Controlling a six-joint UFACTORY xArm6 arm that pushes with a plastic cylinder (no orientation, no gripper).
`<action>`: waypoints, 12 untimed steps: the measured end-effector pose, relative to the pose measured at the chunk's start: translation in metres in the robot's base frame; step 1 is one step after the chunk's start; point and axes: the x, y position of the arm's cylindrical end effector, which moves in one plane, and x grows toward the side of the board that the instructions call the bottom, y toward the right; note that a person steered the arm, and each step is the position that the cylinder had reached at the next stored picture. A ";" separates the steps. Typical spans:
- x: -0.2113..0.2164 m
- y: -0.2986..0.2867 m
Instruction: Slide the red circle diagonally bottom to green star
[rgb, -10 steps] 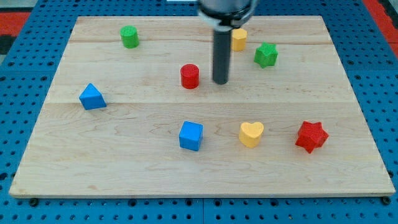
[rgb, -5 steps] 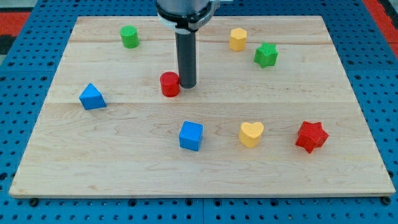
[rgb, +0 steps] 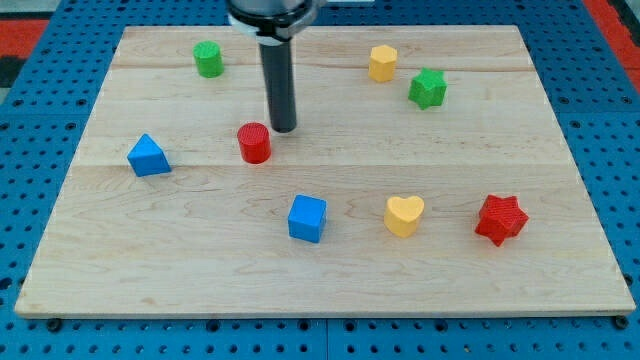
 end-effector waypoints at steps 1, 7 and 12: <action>0.012 -0.021; 0.057 -0.081; 0.075 -0.100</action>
